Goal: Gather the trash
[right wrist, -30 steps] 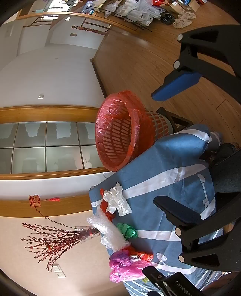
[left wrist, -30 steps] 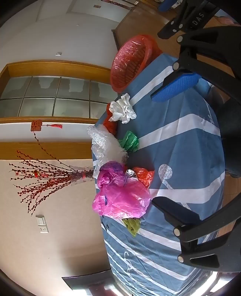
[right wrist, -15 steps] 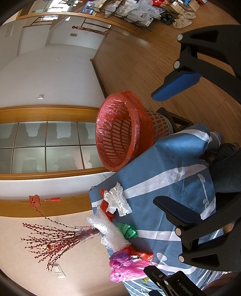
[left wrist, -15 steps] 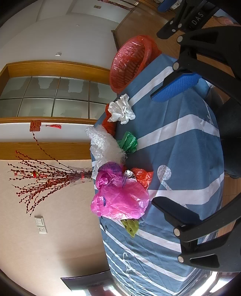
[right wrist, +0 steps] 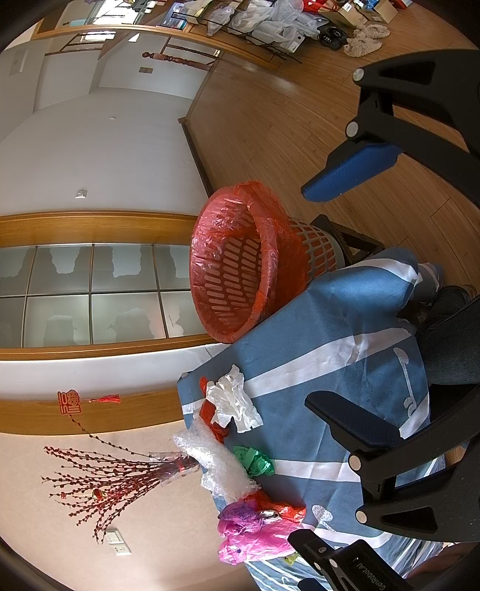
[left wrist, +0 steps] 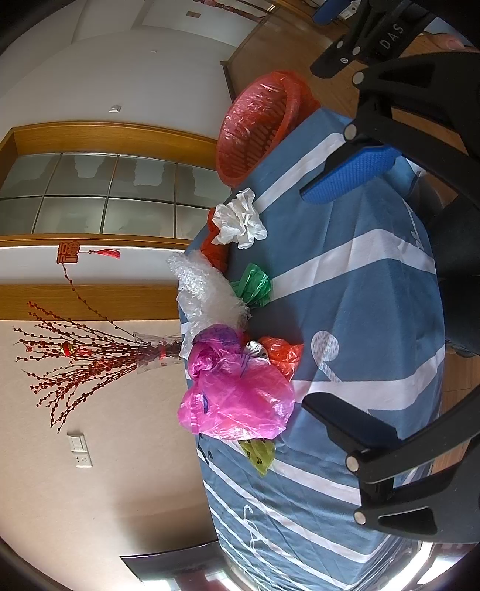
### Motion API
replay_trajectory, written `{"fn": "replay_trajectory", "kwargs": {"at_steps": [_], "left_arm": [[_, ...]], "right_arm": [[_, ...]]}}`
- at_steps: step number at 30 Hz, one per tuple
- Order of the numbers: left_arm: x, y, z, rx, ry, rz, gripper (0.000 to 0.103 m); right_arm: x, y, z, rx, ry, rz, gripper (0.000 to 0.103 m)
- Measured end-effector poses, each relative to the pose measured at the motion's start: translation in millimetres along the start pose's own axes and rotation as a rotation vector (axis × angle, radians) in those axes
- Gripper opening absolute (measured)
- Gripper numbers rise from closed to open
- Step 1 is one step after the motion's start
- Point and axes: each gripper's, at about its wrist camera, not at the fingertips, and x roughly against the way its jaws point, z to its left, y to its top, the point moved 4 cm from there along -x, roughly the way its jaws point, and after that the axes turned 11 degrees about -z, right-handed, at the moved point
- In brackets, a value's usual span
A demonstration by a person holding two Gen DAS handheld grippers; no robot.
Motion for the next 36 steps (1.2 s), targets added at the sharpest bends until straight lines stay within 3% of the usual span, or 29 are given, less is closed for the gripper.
{"fn": "replay_trajectory", "kwargs": {"at_steps": [36], "left_arm": [[-2.3, -7.7, -5.7, 0.001, -0.004, 0.015, 0.099]], "right_arm": [[-1.2, -0.1, 0.6, 0.000, 0.000, 0.002, 0.101]]}}
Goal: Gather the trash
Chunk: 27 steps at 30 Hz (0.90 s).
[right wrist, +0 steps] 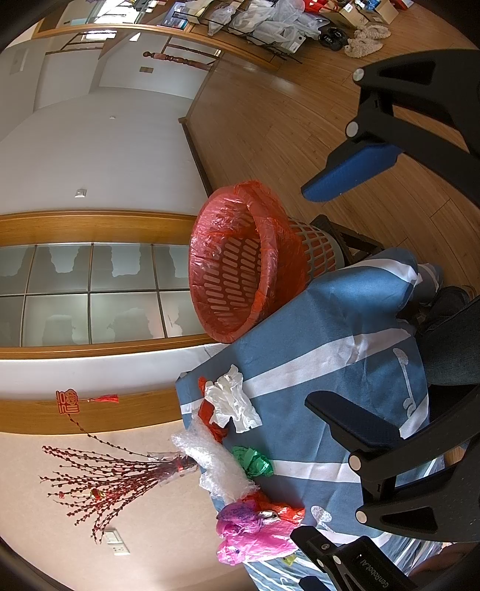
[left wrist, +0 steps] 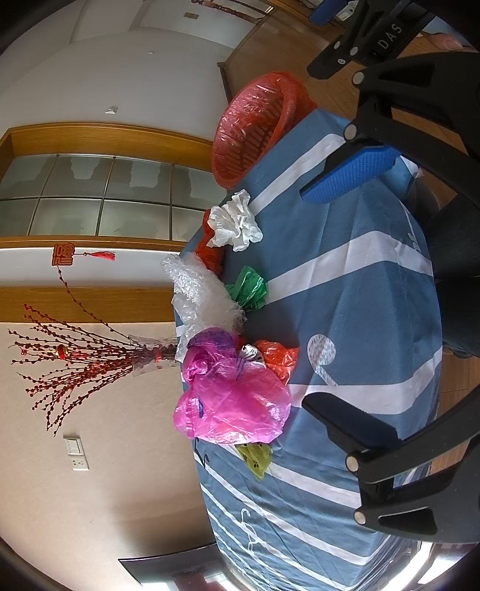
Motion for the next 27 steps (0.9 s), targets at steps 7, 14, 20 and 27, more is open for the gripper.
{"fn": "replay_trajectory", "kwargs": {"at_steps": [7, 14, 20, 27], "left_arm": [[0.3, -0.4, 0.0, 0.000, 0.000, 0.002, 0.099], [0.2, -0.3, 0.0, 0.001, -0.001, 0.003, 0.099], [2.0, -4.7, -1.3, 0.003, -0.001, 0.006, 0.099], [-3.0, -7.4, 3.2, 0.012, 0.001, 0.027, 0.099]], "right_arm": [[-0.5, -0.5, 0.2, 0.001, 0.000, 0.000, 0.101], [-1.4, -1.1, 0.4, 0.001, 0.000, 0.001, 0.101], [-2.1, -1.8, 0.4, 0.001, -0.001, 0.002, 0.101], [-5.2, -0.9, 0.8, 0.001, -0.001, 0.007, 0.101]]}}
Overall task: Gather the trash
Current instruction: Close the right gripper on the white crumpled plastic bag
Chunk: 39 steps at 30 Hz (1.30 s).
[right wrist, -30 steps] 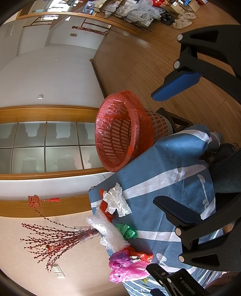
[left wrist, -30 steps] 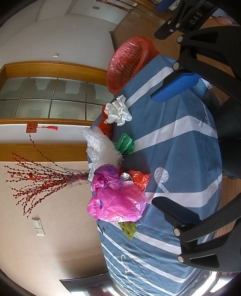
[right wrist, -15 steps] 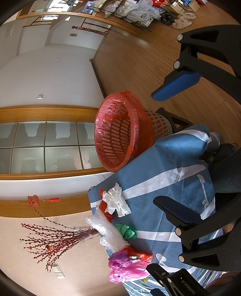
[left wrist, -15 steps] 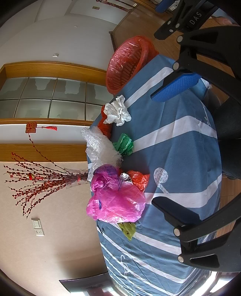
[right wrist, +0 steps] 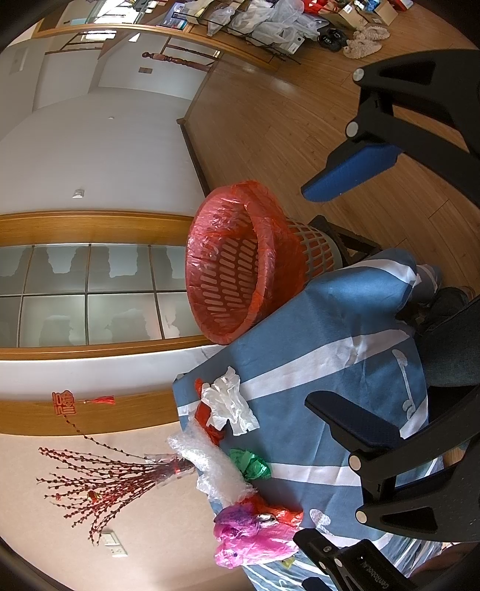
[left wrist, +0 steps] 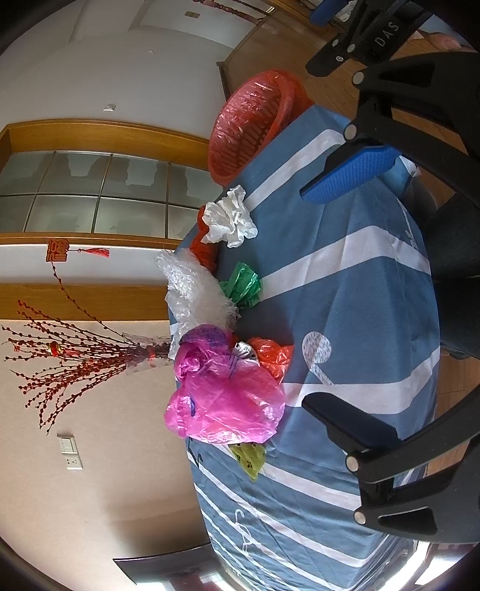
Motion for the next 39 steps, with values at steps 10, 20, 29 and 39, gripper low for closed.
{"fn": "replay_trajectory", "kwargs": {"at_steps": [10, 20, 29, 39], "left_arm": [[-17, 1, 39, 0.068, 0.020, 0.033, 0.099], [-47, 20, 116, 0.142, 0.153, 0.002, 0.099], [-74, 37, 159, 0.185, 0.200, -0.002, 0.099], [-102, 44, 164, 0.180, 0.147, 0.012, 0.099]], "right_arm": [[-20, 8, 15, 0.013, 0.027, 0.011, 0.101], [-97, 35, 69, -0.081, 0.160, 0.104, 0.099], [-179, 43, 121, -0.101, 0.184, 0.187, 0.086], [-225, 28, 142, -0.074, 0.176, 0.313, 0.057]]}}
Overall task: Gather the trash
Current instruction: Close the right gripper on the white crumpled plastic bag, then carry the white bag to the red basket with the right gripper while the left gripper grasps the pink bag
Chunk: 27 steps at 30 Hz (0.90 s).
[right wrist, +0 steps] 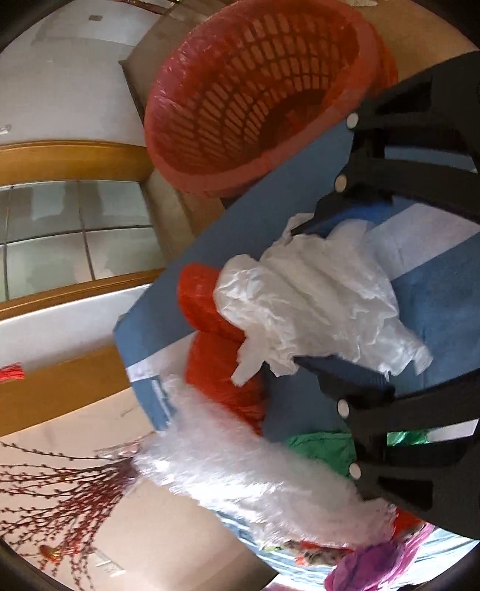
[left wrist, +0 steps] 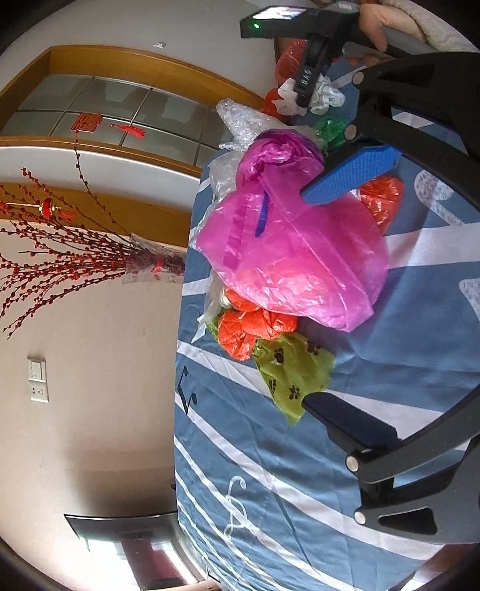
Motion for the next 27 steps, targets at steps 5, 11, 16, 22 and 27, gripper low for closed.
{"fn": "replay_trajectory", "kwargs": {"at_steps": [5, 11, 16, 22, 27], "left_arm": [[-12, 1, -1, 0.016, -0.031, 0.023, 0.099], [-25, -6, -4, 0.009, -0.061, 0.062, 0.099], [-30, -9, -5, 0.025, -0.109, 0.085, 0.091], [-34, -11, -13, 0.013, -0.162, 0.103, 0.039], [-28, -11, -15, 0.008, -0.196, 0.091, 0.011]], "right_arm": [[2, -1, 4, 0.017, 0.040, 0.014, 0.022], [13, -6, 1, 0.026, 0.071, 0.010, 0.016], [20, -11, 2, 0.055, 0.081, 0.007, 0.015], [26, -13, 5, 0.073, 0.096, 0.005, 0.015], [34, -13, 6, 0.081, 0.099, -0.005, 0.016]]}}
